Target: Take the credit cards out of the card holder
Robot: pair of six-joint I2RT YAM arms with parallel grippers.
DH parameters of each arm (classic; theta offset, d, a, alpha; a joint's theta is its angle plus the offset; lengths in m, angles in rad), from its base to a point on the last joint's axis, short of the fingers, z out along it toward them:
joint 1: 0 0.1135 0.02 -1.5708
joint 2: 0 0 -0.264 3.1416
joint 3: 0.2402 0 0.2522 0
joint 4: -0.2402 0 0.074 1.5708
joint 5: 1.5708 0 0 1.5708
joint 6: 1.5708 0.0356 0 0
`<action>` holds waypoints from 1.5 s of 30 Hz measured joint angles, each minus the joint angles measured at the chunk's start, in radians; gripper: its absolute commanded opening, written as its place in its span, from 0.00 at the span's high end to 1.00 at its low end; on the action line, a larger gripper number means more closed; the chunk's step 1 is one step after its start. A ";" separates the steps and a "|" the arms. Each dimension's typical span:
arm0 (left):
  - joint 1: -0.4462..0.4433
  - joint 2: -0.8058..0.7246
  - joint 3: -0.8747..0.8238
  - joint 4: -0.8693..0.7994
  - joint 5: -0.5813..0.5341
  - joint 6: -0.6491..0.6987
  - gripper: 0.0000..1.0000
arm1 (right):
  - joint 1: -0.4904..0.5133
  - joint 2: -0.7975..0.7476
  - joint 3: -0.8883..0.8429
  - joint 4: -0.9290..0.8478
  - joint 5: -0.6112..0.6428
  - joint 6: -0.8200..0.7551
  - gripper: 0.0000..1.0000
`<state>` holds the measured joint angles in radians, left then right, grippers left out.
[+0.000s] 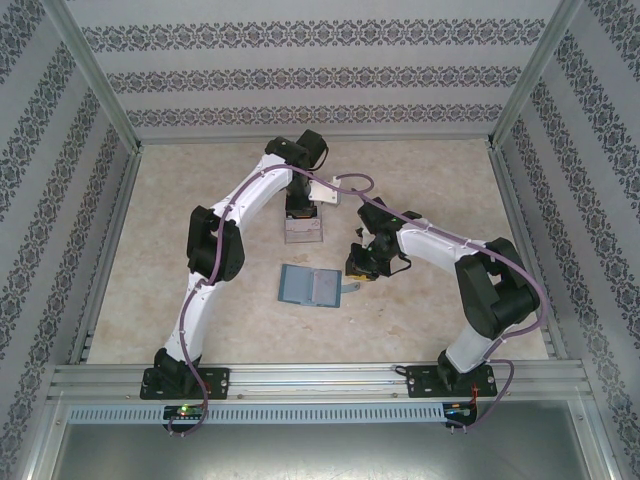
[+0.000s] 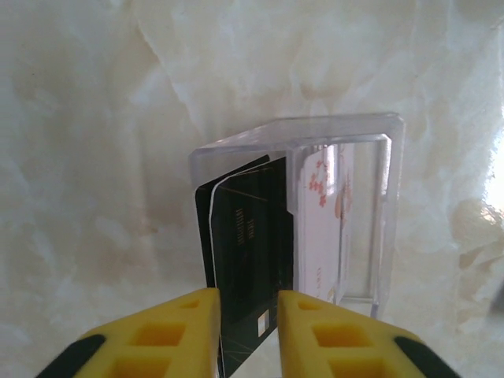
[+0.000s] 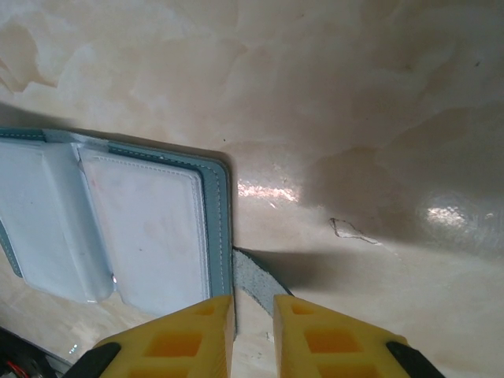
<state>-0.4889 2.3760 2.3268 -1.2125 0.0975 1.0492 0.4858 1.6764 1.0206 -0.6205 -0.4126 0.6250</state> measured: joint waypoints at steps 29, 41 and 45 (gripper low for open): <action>0.000 -0.223 -0.309 0.265 0.106 -0.810 0.74 | 0.008 0.023 0.008 0.029 -0.008 0.000 0.78; 0.000 -0.343 -0.560 0.396 0.257 -1.266 0.80 | 0.035 0.027 0.013 0.045 -0.023 0.008 0.78; 0.000 -0.367 -0.645 0.441 0.288 -1.395 0.80 | 0.049 0.036 0.013 0.056 -0.027 0.012 0.78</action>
<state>-0.4889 2.0087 1.6821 -0.7715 0.3851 -0.3458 0.5350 1.7126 1.0332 -0.5640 -0.4397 0.6369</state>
